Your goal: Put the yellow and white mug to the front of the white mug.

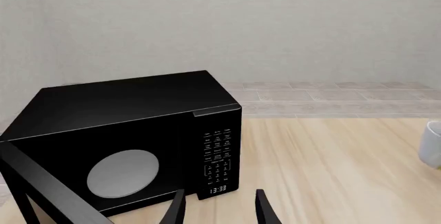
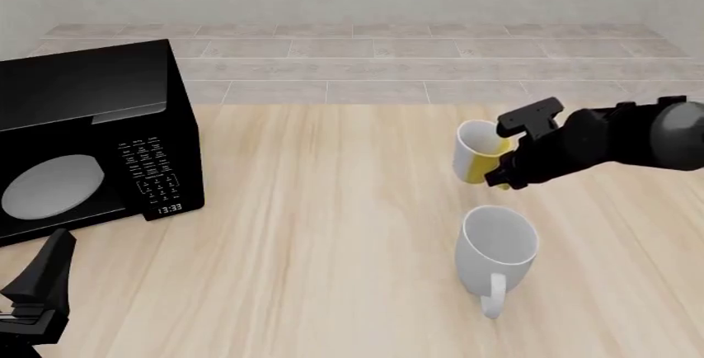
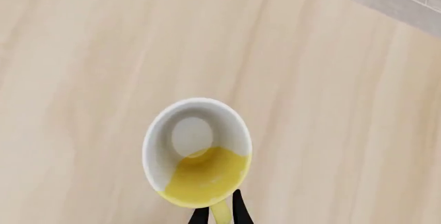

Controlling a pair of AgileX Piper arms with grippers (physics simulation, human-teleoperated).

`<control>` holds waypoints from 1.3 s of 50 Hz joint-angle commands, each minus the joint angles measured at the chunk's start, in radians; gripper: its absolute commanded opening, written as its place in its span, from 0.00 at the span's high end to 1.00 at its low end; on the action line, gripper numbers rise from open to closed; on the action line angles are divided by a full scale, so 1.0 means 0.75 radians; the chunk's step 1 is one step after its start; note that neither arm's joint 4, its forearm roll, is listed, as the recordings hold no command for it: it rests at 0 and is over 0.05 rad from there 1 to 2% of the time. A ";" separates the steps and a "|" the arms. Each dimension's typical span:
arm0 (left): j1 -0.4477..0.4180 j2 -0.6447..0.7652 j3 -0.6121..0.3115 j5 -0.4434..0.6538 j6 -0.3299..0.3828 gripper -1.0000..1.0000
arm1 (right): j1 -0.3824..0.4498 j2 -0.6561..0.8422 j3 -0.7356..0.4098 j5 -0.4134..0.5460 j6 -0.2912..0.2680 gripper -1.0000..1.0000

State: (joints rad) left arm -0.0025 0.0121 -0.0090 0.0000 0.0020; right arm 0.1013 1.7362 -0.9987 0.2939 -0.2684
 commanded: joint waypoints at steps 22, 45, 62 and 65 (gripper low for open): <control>0.004 0.000 0.002 -0.002 0.001 0.00 | -0.021 0.106 -0.023 -0.052 0.013 1.00; 0.003 0.000 0.002 -0.002 0.000 0.00 | -0.028 0.096 -0.033 -0.045 -0.020 0.00; 0.003 0.000 0.002 -0.002 0.001 0.00 | -0.022 -0.008 0.020 -0.024 -0.012 0.00; 0.003 0.000 0.002 -0.002 0.000 0.00 | -0.016 -0.041 0.033 -0.019 0.000 0.00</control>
State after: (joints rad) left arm -0.0024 0.0121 -0.0090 0.0000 0.0021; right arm 0.0879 1.7495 -0.9972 0.2771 -0.2762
